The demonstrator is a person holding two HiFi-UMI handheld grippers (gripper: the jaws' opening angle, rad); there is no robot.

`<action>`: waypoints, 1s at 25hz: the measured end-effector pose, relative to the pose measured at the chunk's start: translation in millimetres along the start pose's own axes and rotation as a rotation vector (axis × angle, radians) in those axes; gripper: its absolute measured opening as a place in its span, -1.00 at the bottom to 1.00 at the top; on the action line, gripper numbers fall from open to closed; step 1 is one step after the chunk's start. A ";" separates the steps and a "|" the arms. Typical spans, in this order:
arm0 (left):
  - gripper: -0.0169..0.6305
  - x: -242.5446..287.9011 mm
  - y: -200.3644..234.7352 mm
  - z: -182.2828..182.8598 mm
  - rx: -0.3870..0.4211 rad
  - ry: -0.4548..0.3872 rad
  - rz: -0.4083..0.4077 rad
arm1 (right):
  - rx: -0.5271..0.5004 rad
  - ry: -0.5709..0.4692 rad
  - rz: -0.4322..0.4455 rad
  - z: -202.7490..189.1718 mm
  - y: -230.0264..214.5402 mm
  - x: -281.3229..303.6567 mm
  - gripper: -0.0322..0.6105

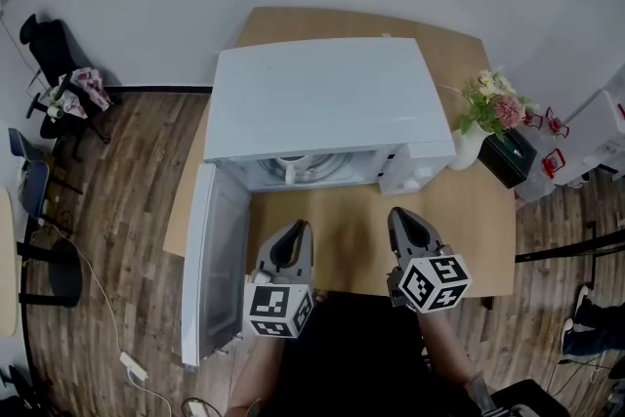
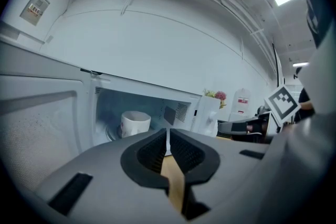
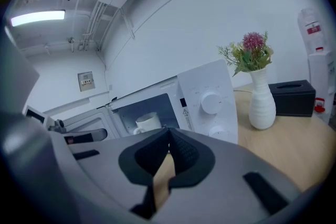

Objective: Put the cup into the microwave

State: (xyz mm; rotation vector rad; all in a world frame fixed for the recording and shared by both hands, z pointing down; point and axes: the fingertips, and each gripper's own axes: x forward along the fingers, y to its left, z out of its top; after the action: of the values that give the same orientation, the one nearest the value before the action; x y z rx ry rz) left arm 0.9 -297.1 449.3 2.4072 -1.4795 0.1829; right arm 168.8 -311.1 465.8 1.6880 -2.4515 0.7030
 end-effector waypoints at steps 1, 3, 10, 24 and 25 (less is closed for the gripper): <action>-0.89 -0.3 0.0 0.3 -0.008 0.002 -0.011 | -0.022 -0.004 -0.003 1.9 0.0 -1.4 -0.92; -0.90 -1.0 -0.5 1.0 -0.014 0.003 -0.035 | -0.083 -0.013 0.001 6.4 1.3 -3.7 -0.92; -0.92 -1.5 1.9 4.6 0.018 -0.007 -0.067 | -0.229 -0.024 0.157 17.6 17.2 -8.7 -0.92; -0.92 -0.5 -0.6 -1.1 0.020 -0.001 -0.090 | -0.215 0.009 0.189 10.8 23.0 -9.8 -0.92; -0.92 -0.9 -1.1 -1.7 0.016 0.000 -0.092 | -0.211 0.008 0.195 11.2 24.1 -10.0 -0.92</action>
State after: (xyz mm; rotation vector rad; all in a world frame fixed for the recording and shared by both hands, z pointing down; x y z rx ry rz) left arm 1.6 -295.3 450.4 2.4810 -1.3693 0.1746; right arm 153.0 -300.1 444.9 1.3839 -2.6027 0.4460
